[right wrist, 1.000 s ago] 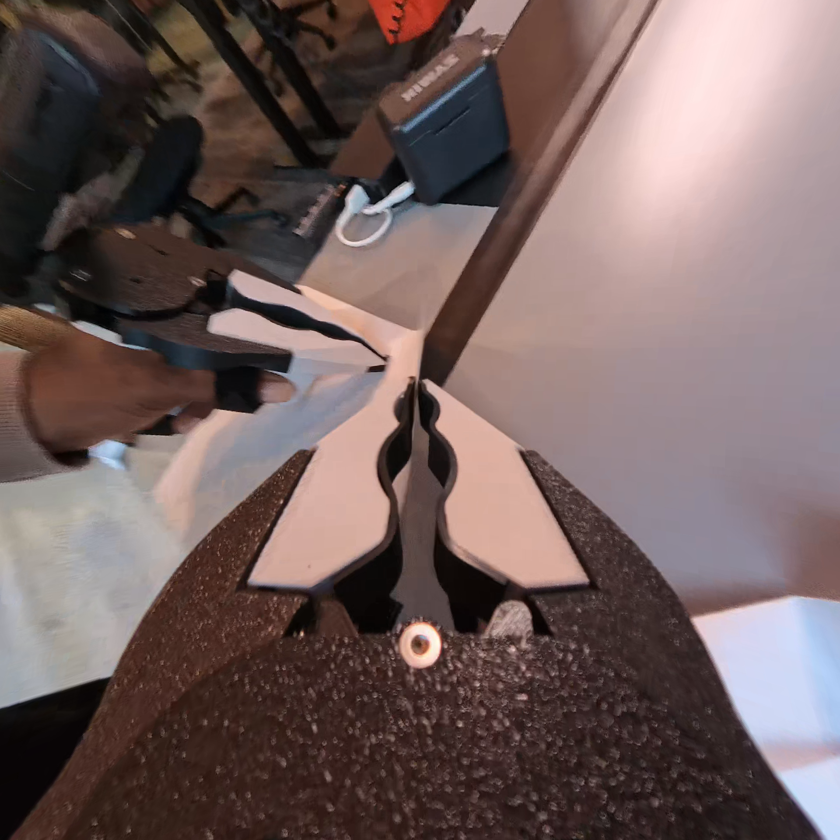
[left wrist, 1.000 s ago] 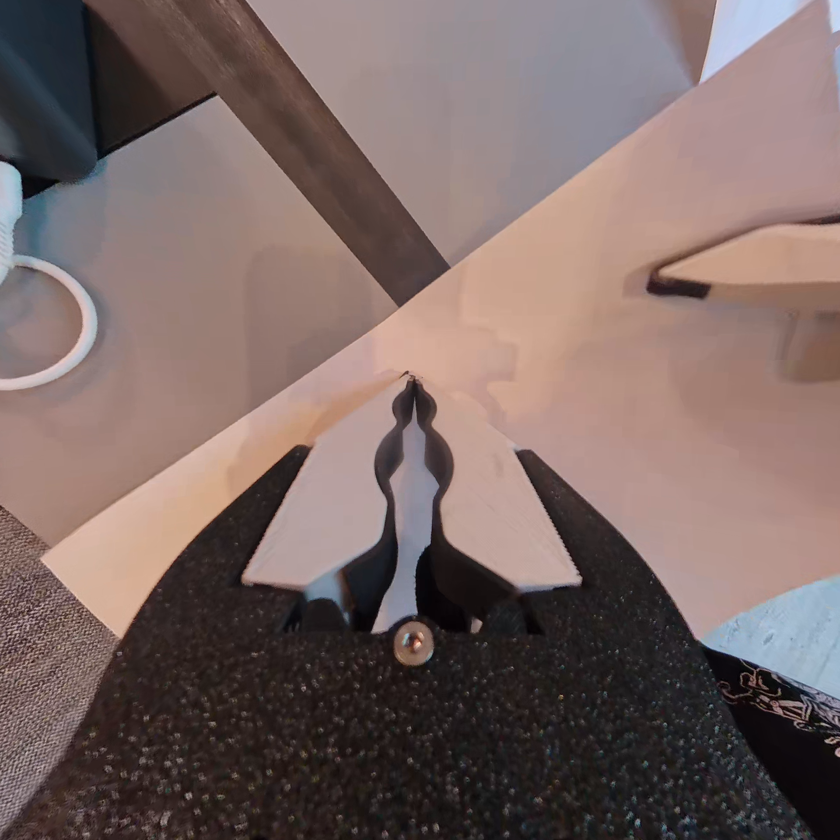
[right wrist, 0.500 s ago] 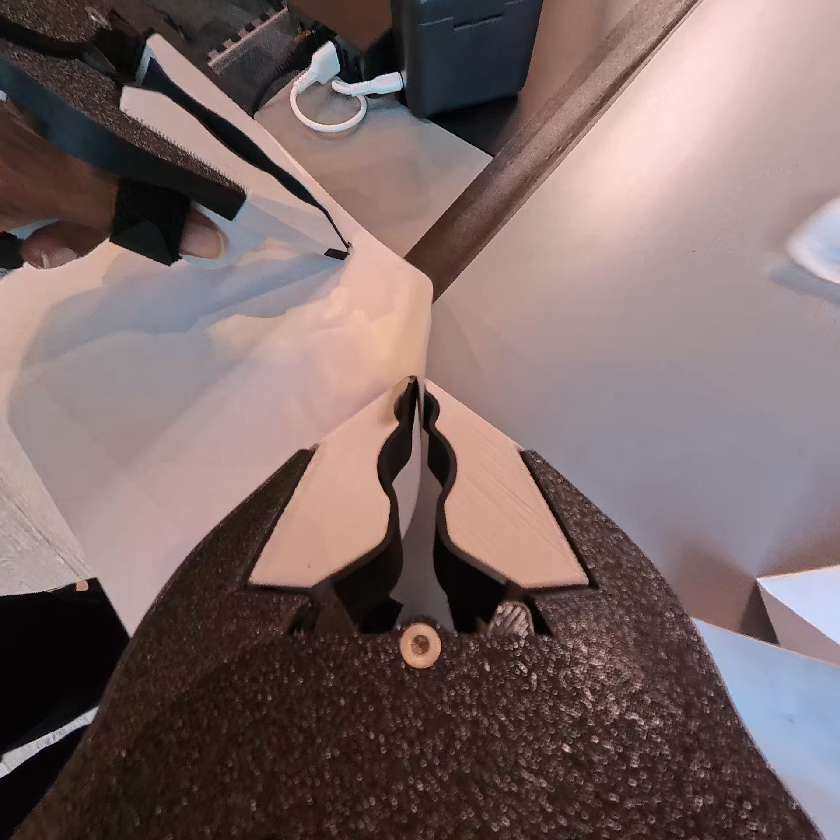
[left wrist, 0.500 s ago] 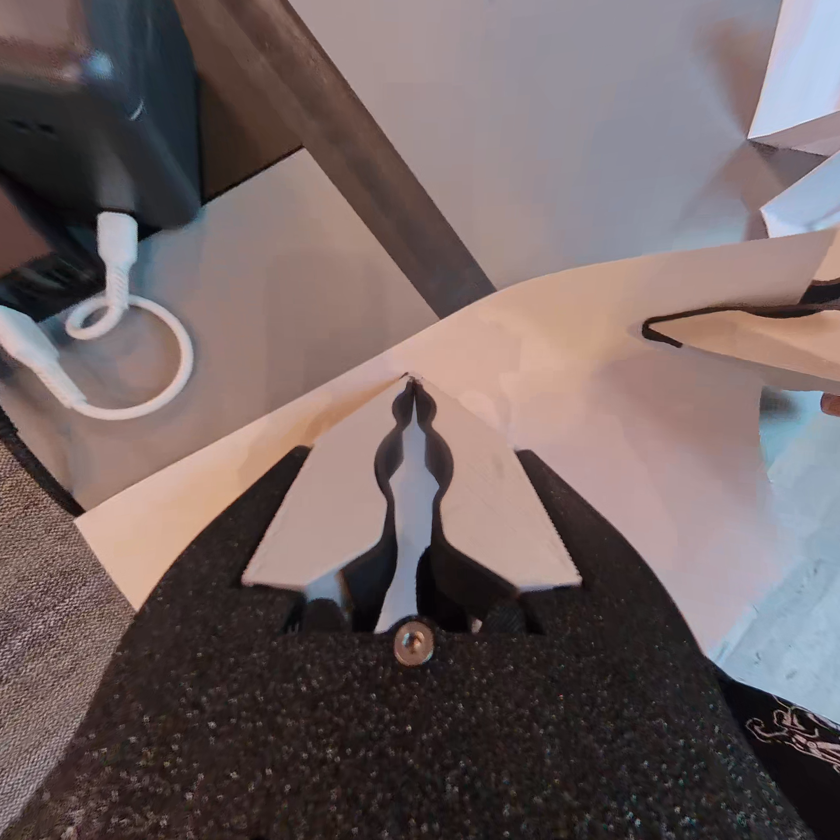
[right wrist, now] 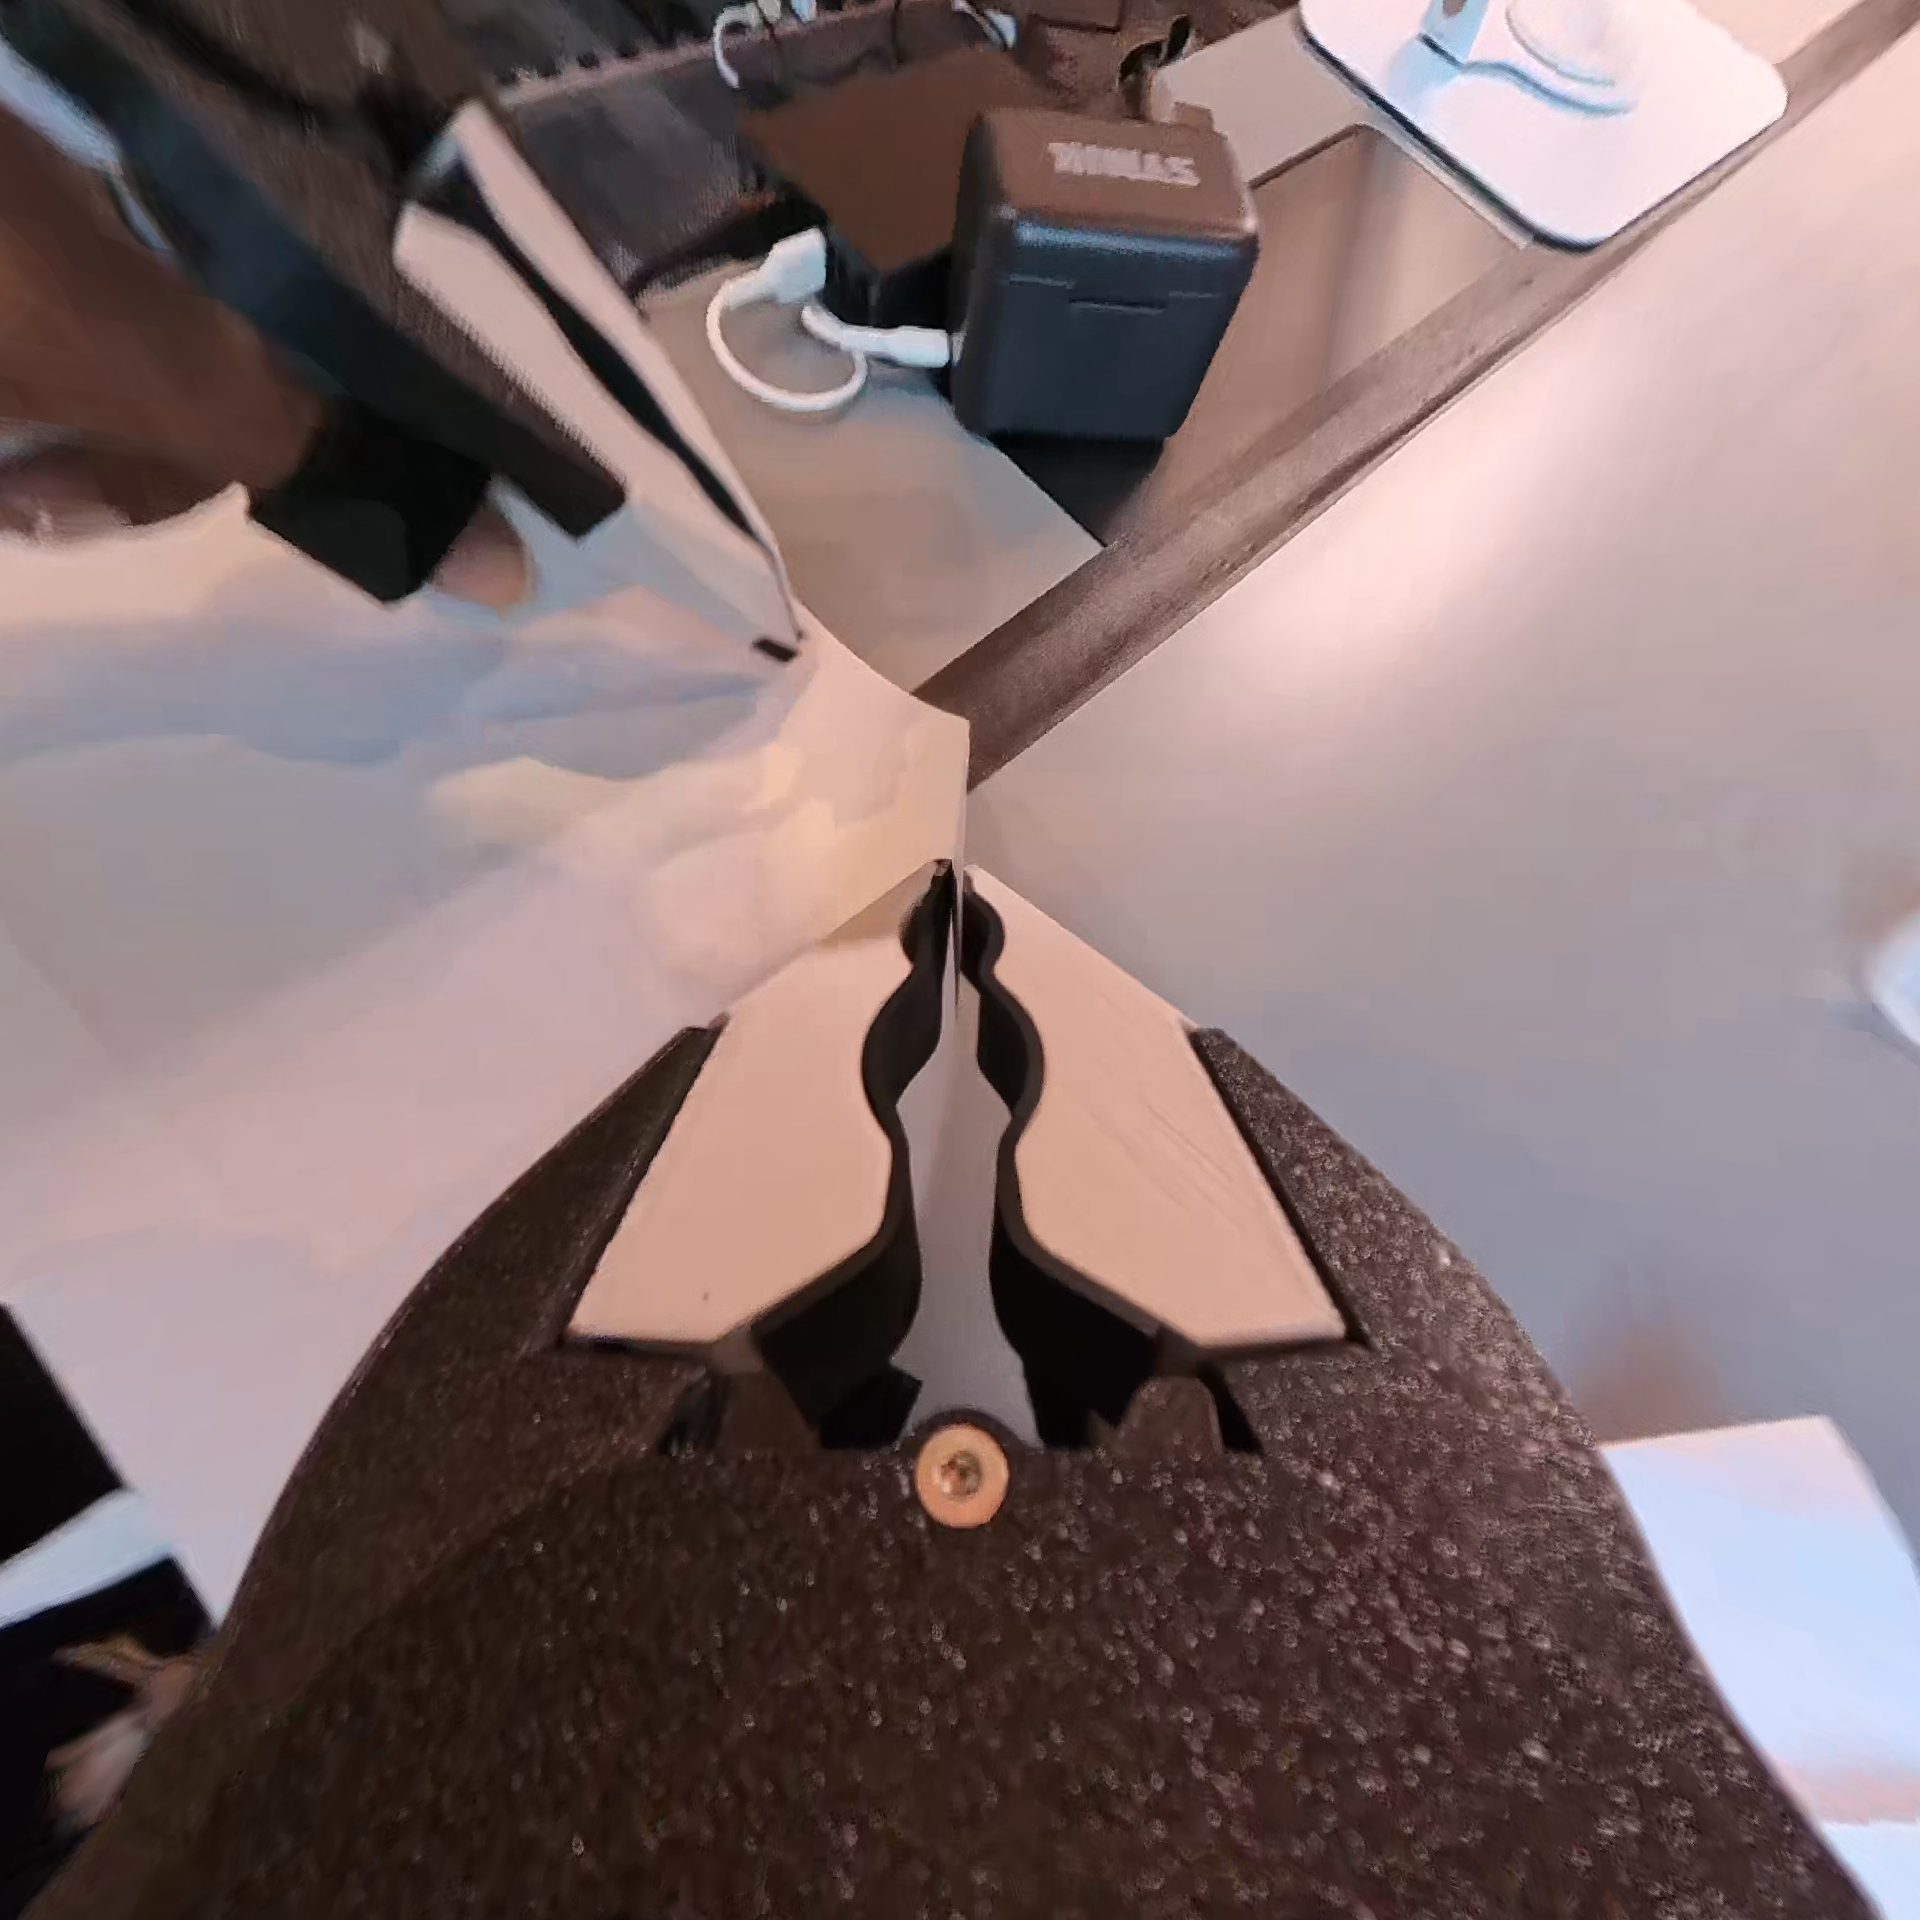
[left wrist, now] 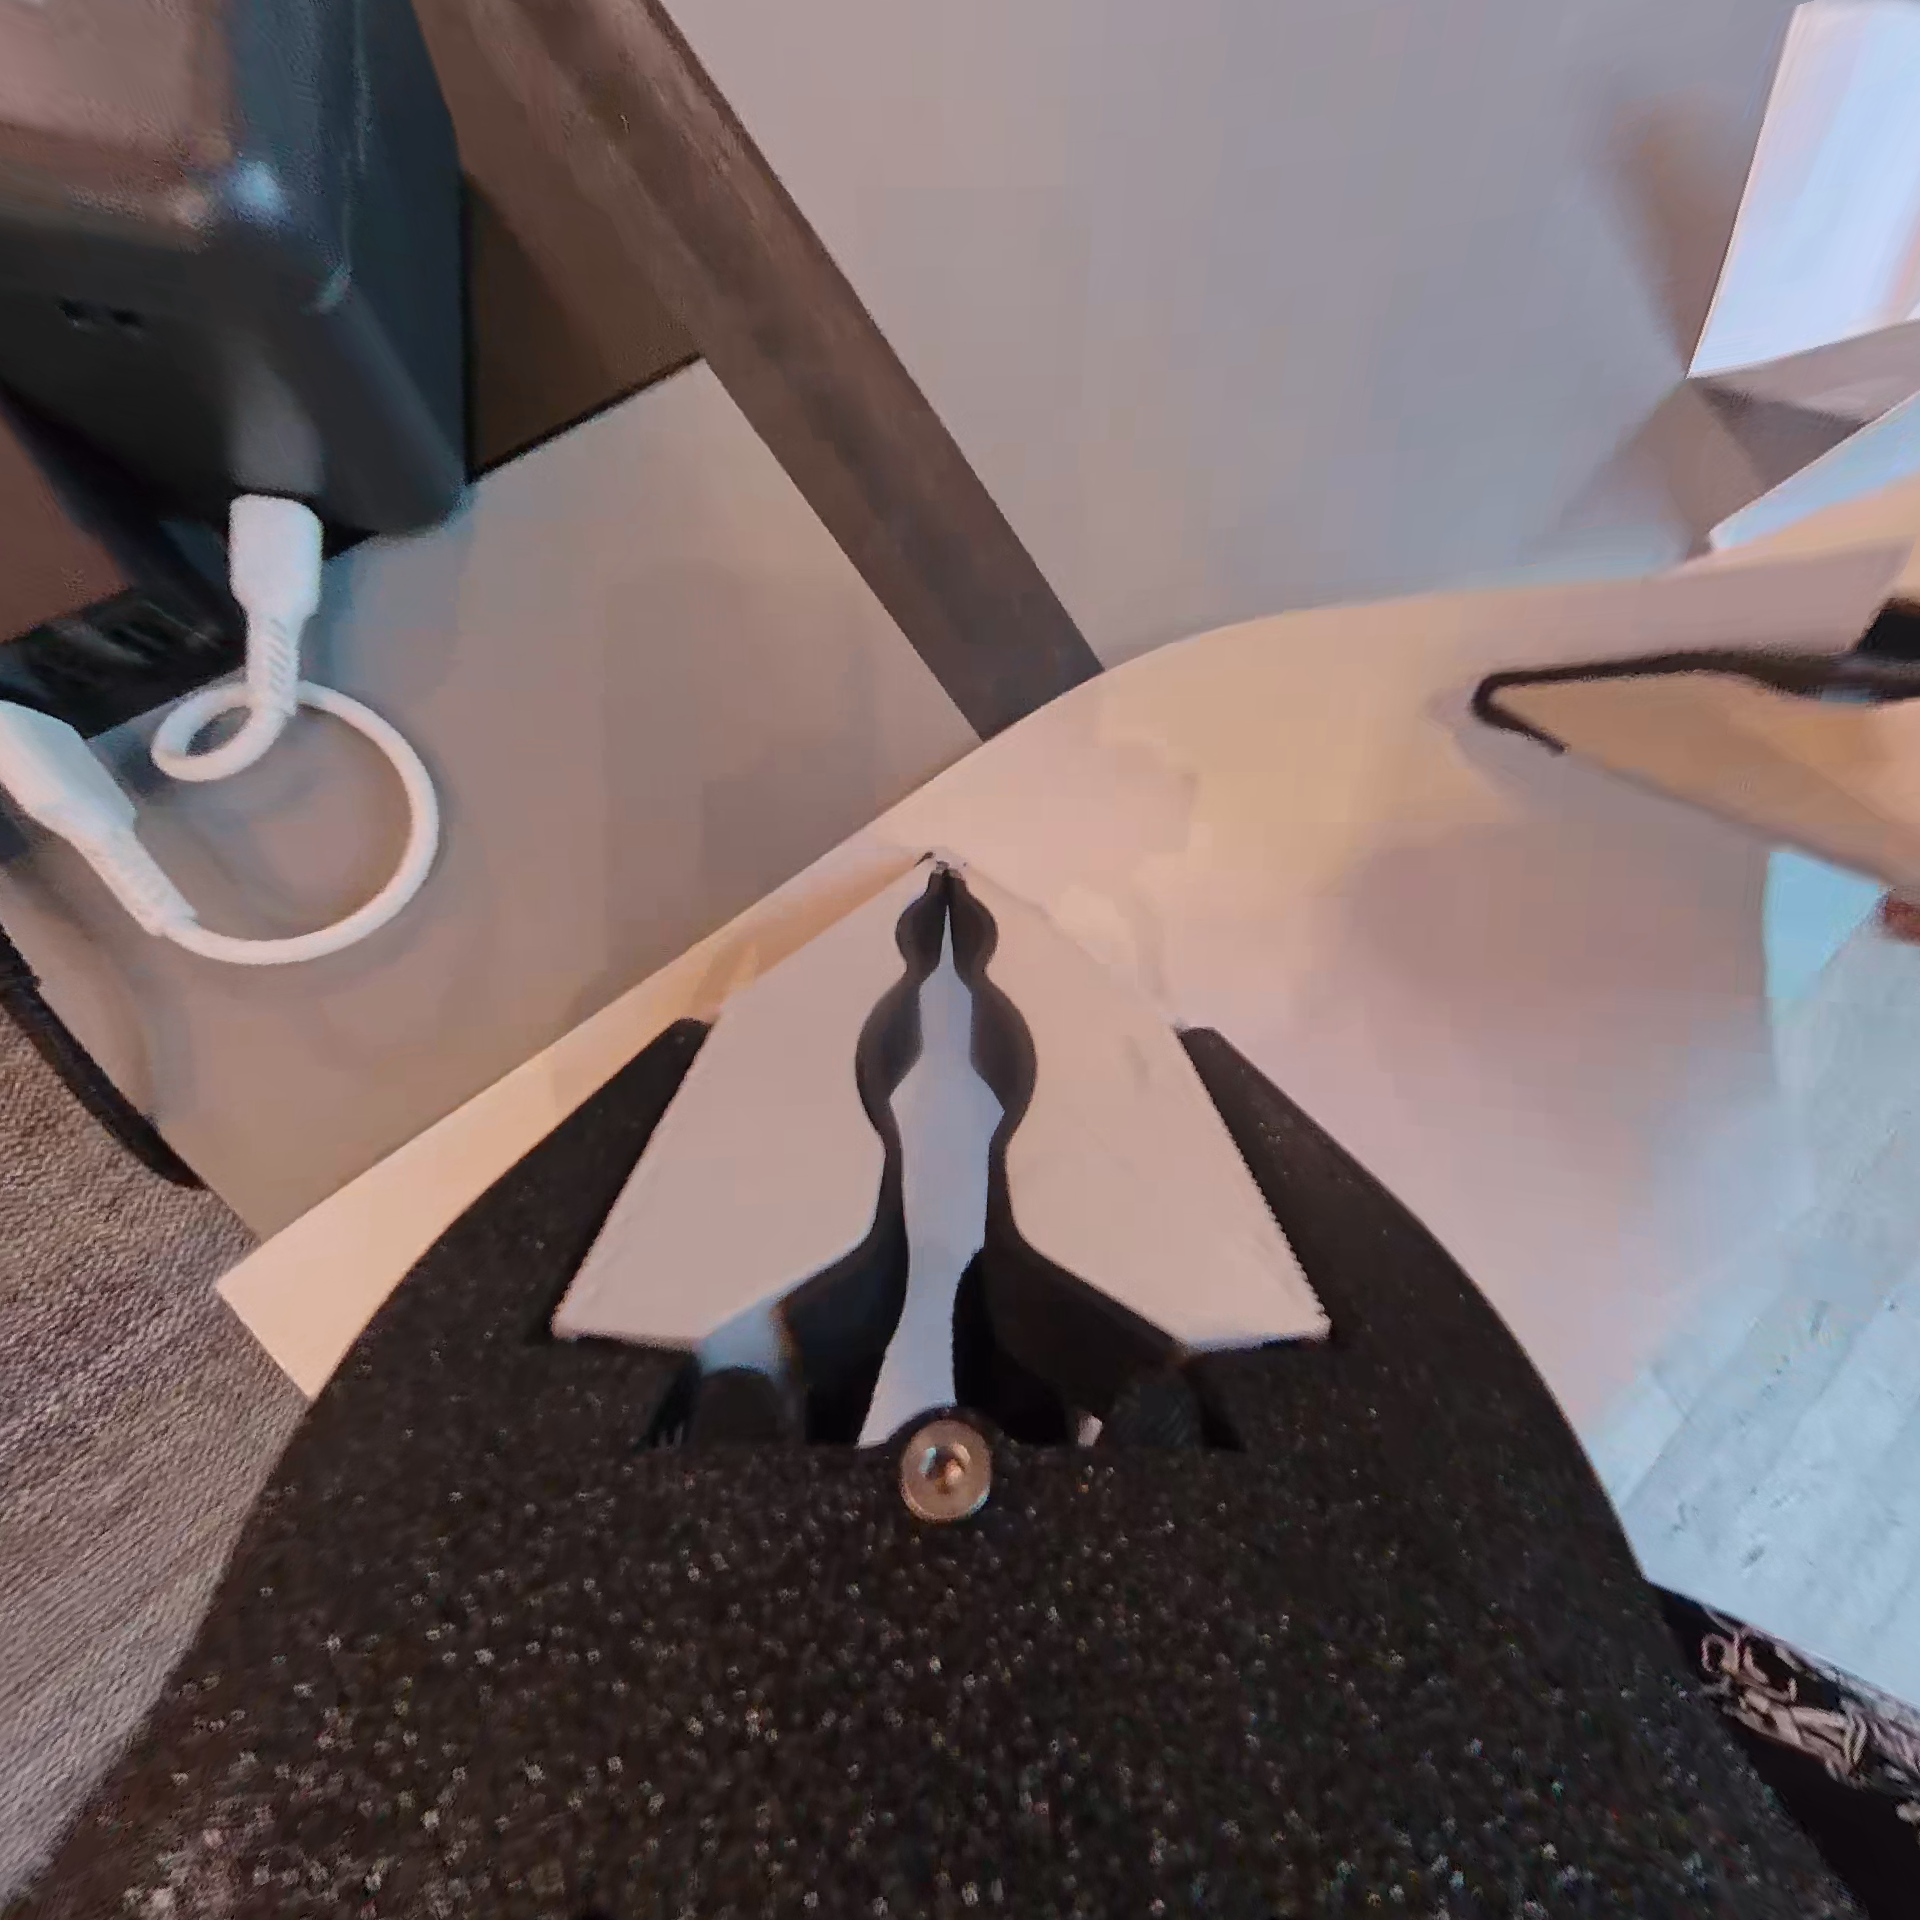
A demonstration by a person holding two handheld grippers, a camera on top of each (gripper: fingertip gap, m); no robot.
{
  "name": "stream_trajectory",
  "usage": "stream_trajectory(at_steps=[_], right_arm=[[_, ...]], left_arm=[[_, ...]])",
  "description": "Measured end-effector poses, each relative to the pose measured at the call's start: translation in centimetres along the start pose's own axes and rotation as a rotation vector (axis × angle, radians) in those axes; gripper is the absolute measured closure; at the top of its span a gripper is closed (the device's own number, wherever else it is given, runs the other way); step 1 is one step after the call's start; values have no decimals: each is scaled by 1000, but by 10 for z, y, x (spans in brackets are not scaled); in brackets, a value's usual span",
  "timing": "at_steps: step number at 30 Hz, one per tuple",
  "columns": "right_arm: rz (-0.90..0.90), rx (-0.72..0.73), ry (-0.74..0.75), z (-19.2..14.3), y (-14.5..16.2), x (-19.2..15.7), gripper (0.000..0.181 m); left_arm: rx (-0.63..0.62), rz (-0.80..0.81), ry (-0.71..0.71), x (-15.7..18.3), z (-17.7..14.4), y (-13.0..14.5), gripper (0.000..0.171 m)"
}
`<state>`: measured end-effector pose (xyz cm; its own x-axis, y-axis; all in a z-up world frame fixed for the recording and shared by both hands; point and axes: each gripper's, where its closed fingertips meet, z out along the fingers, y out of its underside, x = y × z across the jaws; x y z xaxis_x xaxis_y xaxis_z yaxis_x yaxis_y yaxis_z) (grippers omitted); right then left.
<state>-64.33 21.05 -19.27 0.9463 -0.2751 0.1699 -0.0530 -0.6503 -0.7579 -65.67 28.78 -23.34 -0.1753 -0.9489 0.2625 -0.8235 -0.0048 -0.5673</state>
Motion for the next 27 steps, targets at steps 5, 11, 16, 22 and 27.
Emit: stream_trajectory(at_steps=[5,11,16,22,27], right_arm=[[-214,-17,15,8,4,-10,181],[-481,-20,-45,10,6,-30,181],[-670,-59,-146,10,23,-52,181],[-677,-118,-183,18,32,-49,181],[-589,-144,-162,18,28,-50,181]], left_arm=[[-1,27,5,-2,7,1,171],[-10,76,-25,-3,8,1,171],[-19,85,-21,-3,8,1,171],[-18,91,-11,-3,8,1,171],[-6,73,-16,-3,8,0,171]])
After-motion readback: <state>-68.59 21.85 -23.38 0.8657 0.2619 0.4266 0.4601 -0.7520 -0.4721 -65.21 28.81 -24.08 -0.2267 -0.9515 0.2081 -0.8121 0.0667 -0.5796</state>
